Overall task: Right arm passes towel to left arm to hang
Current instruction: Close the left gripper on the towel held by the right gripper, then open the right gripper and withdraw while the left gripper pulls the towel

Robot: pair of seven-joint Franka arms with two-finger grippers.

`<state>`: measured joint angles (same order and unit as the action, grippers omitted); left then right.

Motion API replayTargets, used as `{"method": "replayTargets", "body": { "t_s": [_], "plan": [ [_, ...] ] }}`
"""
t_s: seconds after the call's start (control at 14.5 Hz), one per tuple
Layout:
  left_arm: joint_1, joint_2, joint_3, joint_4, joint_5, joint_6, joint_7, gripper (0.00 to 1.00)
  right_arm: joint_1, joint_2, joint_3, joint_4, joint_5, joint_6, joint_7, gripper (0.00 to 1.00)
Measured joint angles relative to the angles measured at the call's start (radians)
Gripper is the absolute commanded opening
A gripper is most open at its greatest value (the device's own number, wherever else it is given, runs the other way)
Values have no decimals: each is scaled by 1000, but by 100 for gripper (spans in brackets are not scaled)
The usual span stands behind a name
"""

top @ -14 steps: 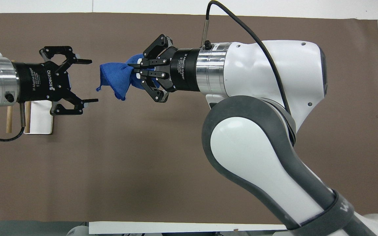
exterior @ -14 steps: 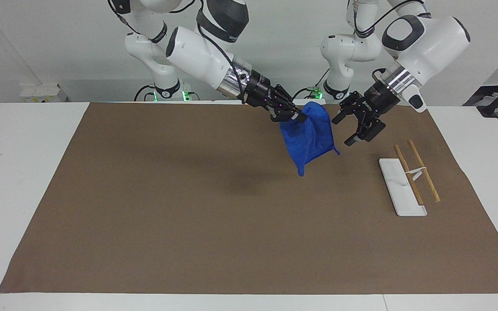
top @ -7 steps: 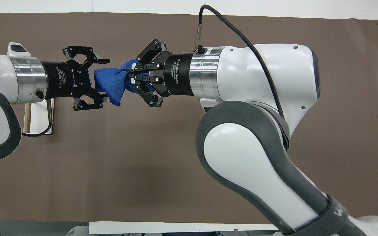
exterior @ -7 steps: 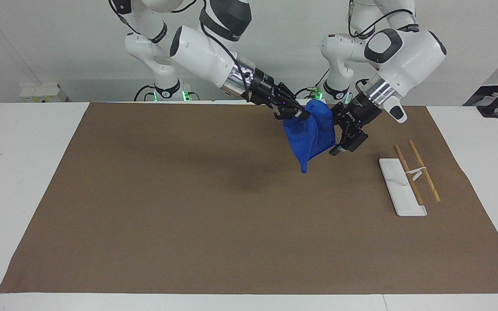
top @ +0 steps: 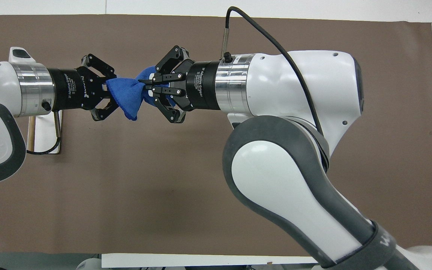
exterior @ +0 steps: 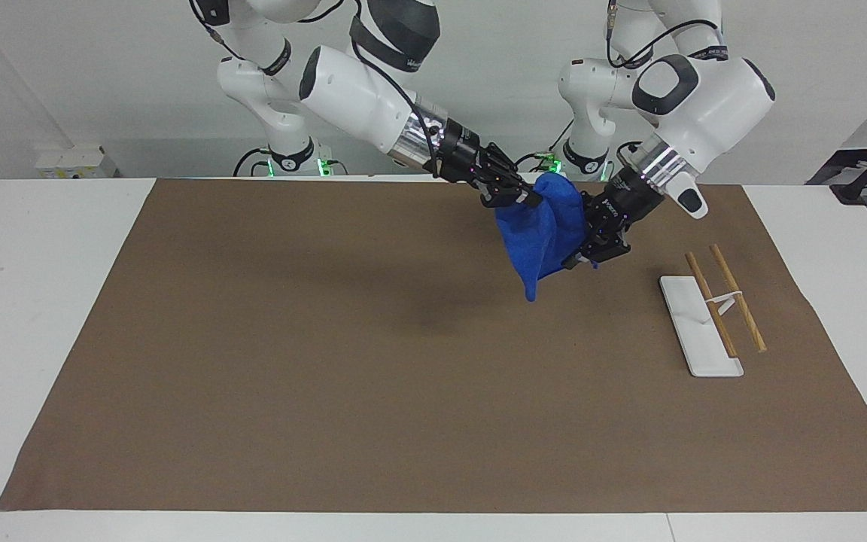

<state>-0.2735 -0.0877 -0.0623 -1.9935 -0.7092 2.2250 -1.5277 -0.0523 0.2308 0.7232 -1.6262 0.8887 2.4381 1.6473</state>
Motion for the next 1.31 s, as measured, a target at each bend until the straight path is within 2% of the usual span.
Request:
{"method": "replayTargets", "body": {
  "t_s": [0.41, 0.48, 0.55, 0.62, 1.31],
  "plan": [
    [0, 6, 0, 12, 0, -1, 0, 0, 0, 0, 0, 0, 0, 0, 0, 0],
    [0, 7, 1, 15, 0, -2, 0, 0, 0, 0, 0, 0, 0, 0, 0, 27],
    [0, 9, 1, 22, 0, -2, 0, 0, 0, 0, 0, 0, 0, 0, 0, 75],
    [0, 13, 1, 33, 0, -5, 0, 0, 0, 0, 0, 0, 0, -1, 0, 99],
    [50, 36, 18, 145, 41, -44, 0, 0, 5, 0, 2, 0, -9, -1, -11, 100]
  ]
}}
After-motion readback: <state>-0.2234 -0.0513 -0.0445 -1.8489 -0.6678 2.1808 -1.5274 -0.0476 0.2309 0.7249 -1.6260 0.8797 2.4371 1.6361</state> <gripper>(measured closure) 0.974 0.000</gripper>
